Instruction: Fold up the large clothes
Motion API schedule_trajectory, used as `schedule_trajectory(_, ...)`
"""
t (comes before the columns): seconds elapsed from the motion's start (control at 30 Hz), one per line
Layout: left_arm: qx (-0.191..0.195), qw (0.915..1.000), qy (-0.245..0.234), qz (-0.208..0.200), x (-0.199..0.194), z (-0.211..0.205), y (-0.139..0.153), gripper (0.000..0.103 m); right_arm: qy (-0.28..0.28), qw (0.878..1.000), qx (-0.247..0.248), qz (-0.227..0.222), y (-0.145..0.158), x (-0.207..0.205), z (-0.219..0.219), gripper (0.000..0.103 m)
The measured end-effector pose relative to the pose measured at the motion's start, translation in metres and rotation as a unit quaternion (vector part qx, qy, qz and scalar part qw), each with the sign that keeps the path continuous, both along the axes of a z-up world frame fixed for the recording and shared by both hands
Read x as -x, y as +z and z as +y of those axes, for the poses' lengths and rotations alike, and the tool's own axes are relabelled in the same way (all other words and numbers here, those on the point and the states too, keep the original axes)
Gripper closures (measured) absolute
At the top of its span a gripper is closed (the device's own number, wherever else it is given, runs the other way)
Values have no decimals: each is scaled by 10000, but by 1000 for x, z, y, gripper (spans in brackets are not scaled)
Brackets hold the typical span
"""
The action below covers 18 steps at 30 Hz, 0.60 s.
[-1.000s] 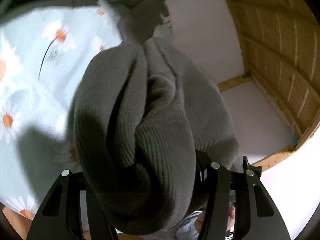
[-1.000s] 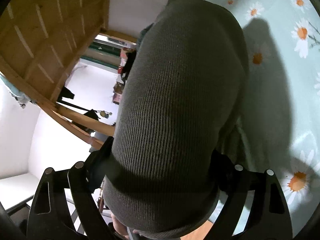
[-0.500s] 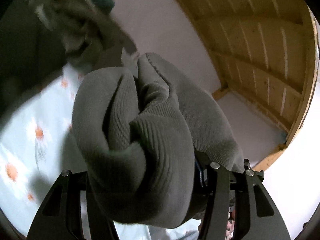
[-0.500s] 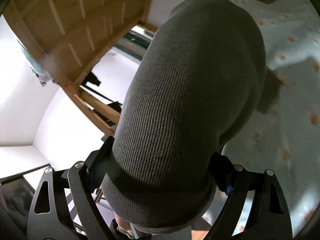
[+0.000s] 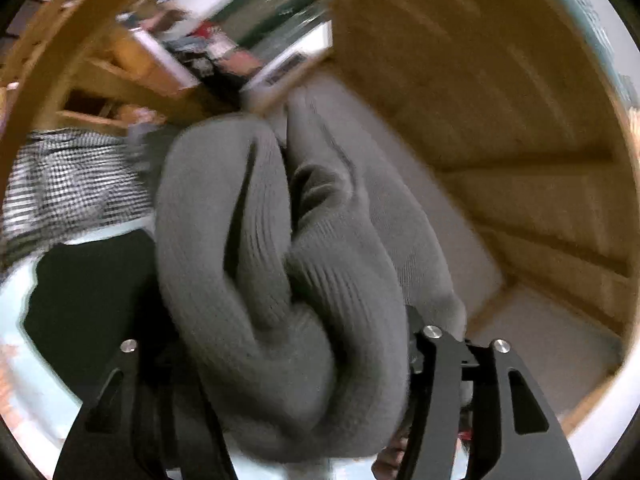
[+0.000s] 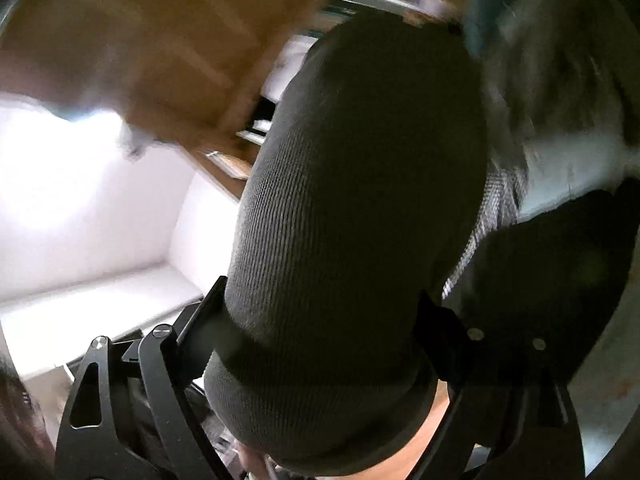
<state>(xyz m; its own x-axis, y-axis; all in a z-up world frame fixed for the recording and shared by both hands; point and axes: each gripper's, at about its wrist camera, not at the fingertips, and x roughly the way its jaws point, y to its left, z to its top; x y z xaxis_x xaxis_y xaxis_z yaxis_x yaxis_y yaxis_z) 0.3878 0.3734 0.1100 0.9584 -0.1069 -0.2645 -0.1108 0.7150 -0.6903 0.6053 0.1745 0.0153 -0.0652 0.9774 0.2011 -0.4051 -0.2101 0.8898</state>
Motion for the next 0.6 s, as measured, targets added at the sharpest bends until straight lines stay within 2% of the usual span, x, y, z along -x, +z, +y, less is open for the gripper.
schedule_trajectory(0.07,93,9969,288,722,-14,26,-37,45,270,9961,413,732,-48,-18,38,19)
schedule_trajectory(0.13,286,9877,570,1428,-25,53,-84,44,175,9812,1496,1209,-112,-28,66,19)
schedule_trajectory(0.17,507,9855,590,1505,-25,68,-109,40,117,9798,1405,1416,-134,-29,68,19)
schedule_trajectory(0.2,867,9854,414,1408,-23,79,-129,24,151,9821,1218,1432,-138,-26,69,16)
schedule_trajectory(0.23,1143,9834,295,1379,-22,83,-138,15,83,9826,1278,1344,-136,-24,68,5)
schedule_trajectory(0.27,1393,9815,262,1290,-19,86,-143,13,-106,9838,1476,1007,-125,-18,64,3)
schedule_trajectory(0.3,1392,9810,259,1324,-18,85,-140,12,-152,9845,1544,822,-118,-15,63,3)
schedule_trajectory(0.4,1064,9826,246,1504,-8,80,-117,10,-414,9736,2224,290,-92,-11,41,3)
schedule_trajectory(0.43,959,9835,259,1511,-2,81,-107,7,-627,9670,2466,-107,-78,-9,31,3)
schedule_trajectory(0.47,755,9854,293,1500,8,79,-96,6,-905,9574,2688,-538,-67,-8,21,3)
schedule_trajectory(0.53,194,9887,320,1450,29,65,-65,6,-1547,9207,3256,-1493,-36,7,2,3)
schedule_trajectory(0.57,-63,9898,310,1387,37,57,-51,6,-1851,9018,3372,-1971,-20,15,-6,3)
schedule_trajectory(0.6,-415,9909,307,1243,44,49,-30,6,-2011,8908,3341,-2331,-6,21,-10,3)
